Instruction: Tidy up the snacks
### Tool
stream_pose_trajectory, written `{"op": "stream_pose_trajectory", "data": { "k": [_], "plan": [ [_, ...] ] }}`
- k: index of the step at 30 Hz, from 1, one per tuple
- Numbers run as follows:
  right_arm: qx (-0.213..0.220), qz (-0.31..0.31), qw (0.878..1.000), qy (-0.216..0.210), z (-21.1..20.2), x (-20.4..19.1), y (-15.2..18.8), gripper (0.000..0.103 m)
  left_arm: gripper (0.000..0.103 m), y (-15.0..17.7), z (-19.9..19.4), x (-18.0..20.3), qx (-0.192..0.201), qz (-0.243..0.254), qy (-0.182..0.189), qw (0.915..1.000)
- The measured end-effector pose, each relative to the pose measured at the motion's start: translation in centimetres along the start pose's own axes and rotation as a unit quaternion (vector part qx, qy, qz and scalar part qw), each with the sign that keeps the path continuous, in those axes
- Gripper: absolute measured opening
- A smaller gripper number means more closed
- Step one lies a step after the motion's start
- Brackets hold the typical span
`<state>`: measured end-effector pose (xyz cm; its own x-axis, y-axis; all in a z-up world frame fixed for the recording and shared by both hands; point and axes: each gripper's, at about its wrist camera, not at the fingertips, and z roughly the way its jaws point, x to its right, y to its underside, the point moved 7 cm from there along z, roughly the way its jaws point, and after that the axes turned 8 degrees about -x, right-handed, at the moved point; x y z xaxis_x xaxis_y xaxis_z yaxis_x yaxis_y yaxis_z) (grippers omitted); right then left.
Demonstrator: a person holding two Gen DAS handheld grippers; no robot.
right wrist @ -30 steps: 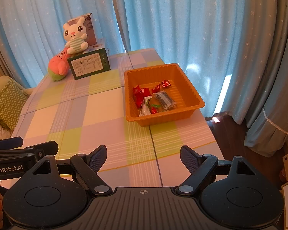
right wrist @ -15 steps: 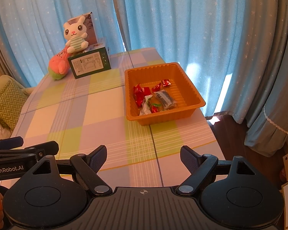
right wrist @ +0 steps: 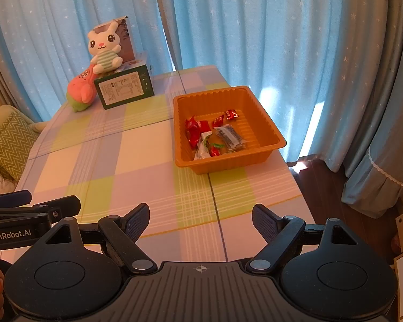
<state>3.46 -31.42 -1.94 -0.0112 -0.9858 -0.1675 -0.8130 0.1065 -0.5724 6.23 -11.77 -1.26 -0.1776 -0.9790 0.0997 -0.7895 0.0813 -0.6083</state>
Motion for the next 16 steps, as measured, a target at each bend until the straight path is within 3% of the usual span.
{"op": "stream_pose_trajectory", "data": {
  "k": [16],
  "plan": [
    [-0.001,0.002,1.000,0.001,0.05,0.20,0.20,0.083,0.103,0.30,0.42,-0.03,-0.001,-0.005,0.011,0.9999]
  ]
}}
